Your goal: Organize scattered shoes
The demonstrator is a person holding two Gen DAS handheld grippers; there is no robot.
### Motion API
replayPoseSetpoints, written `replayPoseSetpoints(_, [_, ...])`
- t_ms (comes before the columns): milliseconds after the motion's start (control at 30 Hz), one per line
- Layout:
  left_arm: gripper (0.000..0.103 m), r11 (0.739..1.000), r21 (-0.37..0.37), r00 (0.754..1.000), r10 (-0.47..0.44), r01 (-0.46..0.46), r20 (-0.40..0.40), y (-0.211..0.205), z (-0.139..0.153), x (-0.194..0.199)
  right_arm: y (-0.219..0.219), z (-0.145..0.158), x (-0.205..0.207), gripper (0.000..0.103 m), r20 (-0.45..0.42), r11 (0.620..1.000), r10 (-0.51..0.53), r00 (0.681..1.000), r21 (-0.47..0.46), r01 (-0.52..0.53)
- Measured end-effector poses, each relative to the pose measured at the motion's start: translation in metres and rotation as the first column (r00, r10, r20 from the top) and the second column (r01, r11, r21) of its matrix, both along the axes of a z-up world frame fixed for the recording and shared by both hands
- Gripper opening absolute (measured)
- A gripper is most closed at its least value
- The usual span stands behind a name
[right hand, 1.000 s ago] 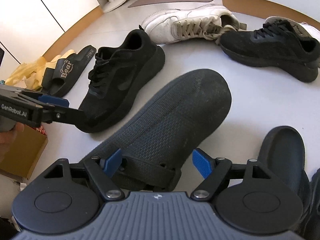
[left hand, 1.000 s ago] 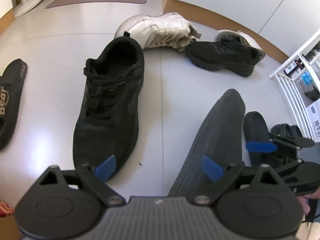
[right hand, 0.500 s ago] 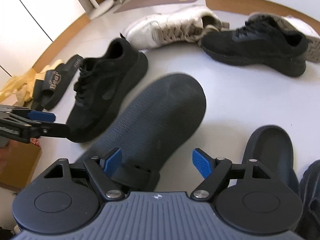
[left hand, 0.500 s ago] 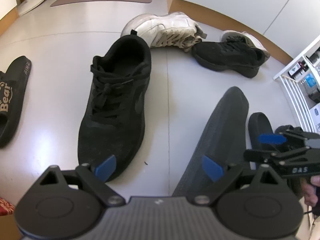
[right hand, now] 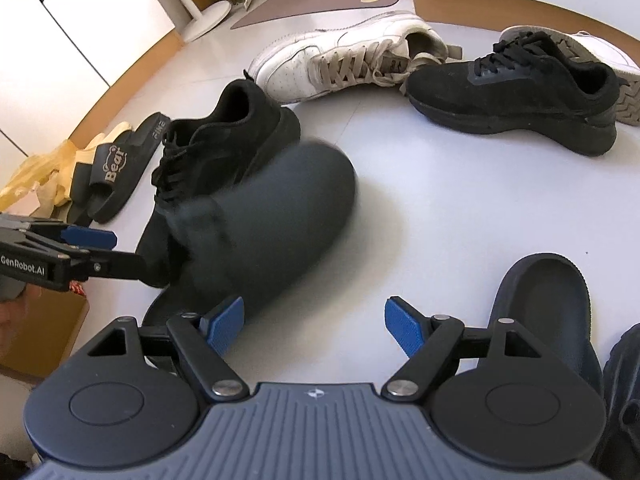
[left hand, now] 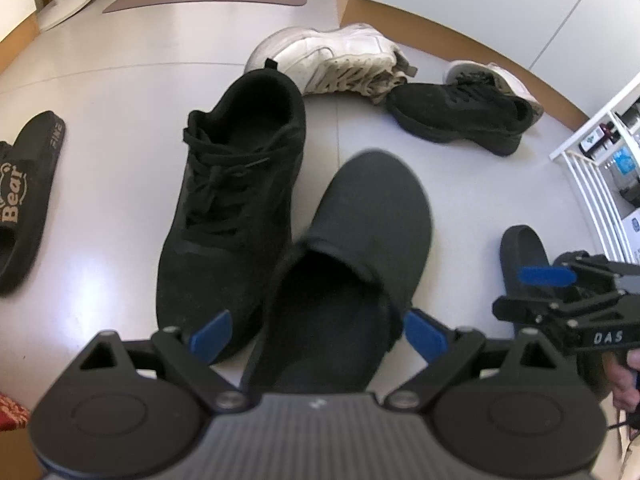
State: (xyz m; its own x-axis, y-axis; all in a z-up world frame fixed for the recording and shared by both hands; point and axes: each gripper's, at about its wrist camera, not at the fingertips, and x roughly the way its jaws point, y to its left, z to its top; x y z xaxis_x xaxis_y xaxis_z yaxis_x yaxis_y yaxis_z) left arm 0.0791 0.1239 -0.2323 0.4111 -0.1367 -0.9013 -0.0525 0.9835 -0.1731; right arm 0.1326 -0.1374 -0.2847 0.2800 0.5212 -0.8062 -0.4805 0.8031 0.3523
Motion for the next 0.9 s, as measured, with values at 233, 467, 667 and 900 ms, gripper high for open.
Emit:
replayPoseSetpoints(233, [0.095,1.000,-0.001,1.000,-0.006,0.006,-0.001,-0.002,0.000,-0.001,0.009,-0.001,0.004,0.088,0.016,0.998,0.058,0.998,-0.005,-0.058])
replayPoseSetpoints(467, [0.095,1.000,0.005,1.000,0.005,-0.005,-0.008,-0.001,-0.003,-0.002,0.018,-0.002,0.008,0.088,0.038,0.993,0.114,0.993,-0.014,-0.113])
replayPoseSetpoints(667, [0.095,1.000,0.006,1.000,0.007,-0.007,-0.011,-0.002,-0.002,-0.006,0.025,0.000,0.011,0.088,0.054,0.980,0.195,0.979,-0.046,-0.192])
replayPoseSetpoints(900, [0.095,1.000,-0.007,1.000,0.015,-0.015,-0.021,-0.006,-0.003,-0.013,0.033,0.007,0.014,0.089,0.093,0.954,0.293,0.952,-0.098,-0.284])
